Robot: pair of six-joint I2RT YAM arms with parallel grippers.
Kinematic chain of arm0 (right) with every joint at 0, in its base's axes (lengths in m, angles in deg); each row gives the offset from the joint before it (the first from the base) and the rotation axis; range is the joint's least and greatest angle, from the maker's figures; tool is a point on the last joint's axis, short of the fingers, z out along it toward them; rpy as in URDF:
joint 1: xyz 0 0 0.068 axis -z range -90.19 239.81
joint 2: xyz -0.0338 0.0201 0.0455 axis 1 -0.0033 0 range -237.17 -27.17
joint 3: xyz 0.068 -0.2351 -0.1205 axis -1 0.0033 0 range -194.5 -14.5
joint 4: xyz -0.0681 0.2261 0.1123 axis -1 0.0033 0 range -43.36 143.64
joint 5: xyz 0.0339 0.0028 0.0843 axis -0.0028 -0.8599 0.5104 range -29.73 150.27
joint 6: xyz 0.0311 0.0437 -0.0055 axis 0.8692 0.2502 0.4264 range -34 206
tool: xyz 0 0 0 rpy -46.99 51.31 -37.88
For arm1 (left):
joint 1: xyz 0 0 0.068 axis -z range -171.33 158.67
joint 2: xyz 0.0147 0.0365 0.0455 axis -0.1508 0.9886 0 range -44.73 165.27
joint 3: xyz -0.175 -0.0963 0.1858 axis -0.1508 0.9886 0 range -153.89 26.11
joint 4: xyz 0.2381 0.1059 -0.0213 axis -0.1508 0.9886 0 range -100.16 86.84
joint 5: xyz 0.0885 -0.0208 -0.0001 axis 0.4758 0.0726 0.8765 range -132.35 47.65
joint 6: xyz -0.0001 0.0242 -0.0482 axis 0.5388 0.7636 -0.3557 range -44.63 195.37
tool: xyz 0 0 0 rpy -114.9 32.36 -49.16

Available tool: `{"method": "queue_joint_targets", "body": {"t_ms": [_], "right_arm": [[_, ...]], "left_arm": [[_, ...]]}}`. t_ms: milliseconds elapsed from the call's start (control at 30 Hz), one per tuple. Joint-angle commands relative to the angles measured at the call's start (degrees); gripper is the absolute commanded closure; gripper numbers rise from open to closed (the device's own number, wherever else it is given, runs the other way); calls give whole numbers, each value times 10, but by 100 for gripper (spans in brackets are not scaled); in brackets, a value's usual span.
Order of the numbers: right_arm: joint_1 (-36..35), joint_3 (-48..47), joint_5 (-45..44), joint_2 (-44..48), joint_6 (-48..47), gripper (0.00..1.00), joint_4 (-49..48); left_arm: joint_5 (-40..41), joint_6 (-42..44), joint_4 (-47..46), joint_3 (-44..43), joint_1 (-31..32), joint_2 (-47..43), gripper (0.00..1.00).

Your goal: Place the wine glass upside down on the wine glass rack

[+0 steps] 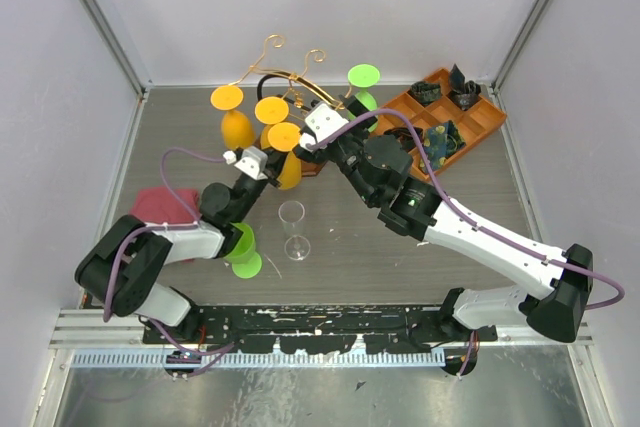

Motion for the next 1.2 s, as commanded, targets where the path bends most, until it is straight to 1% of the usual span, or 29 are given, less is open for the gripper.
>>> {"method": "queue_joint_targets", "body": {"t_ms": [0,100,233,367,400,500,667,833,967,1167], "right_arm": [[1,0,-7,15,1,9,-28],[1,0,-6,14,1,9,-28],[1,0,-4,12,2,9,-29],[1,-5,1,12,12,9,-28],[1,-7,1,12,17,9,-28],[8,-11,21,16,50,7,-19],[20,-15,70,24,89,6,5],[35,-16,111,44,123,6,42],[46,-14,113,54,142,7,68],[60,-18,104,58,167,7,77]], "left_arm": [[-2,14,-27,17,-2,-26,100],[-18,11,-20,26,-2,-52,100],[-47,6,18,34,-2,-97,100],[-63,5,85,34,-1,-166,100],[-65,7,116,33,-1,-183,100],[-65,20,181,31,-1,-234,100],[-56,38,261,25,0,-286,100],[-30,53,327,21,-1,-336,100],[-7,65,378,6,-1,-361,100],[10,68,391,-15,-1,-361,100]]}}
